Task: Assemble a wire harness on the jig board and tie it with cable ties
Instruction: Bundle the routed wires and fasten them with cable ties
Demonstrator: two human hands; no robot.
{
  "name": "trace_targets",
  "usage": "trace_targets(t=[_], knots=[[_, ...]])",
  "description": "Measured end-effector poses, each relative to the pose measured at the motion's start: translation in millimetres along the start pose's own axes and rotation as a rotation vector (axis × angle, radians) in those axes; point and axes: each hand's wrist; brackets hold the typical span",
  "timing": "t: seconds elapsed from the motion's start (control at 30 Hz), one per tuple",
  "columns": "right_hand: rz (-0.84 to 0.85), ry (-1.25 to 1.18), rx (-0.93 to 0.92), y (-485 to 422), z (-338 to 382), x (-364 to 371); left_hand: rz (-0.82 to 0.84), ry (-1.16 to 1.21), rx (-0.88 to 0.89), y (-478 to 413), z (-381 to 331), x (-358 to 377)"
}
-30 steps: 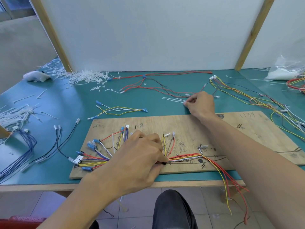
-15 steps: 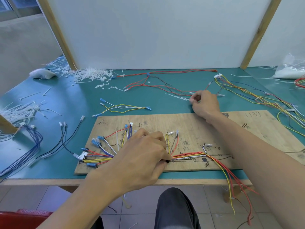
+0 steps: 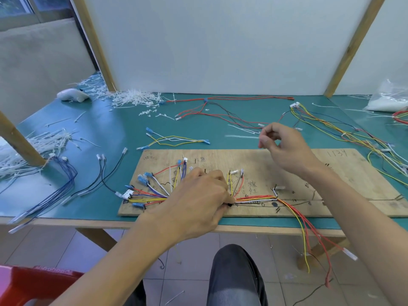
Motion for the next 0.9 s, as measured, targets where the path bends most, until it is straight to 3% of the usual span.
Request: trace_targets(t=[0.2, 0.53, 0.9], knots=[[0.126, -0.013, -0.15, 55, 63, -16, -0.047, 0.056, -0.041, 16, -4, 9], [0.104, -0.018, -0.168, 108, 84, -12, -0.103, 0.526, -0.229, 28, -7, 1], [0.072, -0.04, -0.183, 109, 103, -15, -0.321, 0.469, -0.163, 40, -12, 5]])
Point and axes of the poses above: each hand's wrist, its own y-axis away from the middle knuckle, its own x-axis out of the palm, z = x × y, and after that the axes turned 15 degrees about -x, right-handed
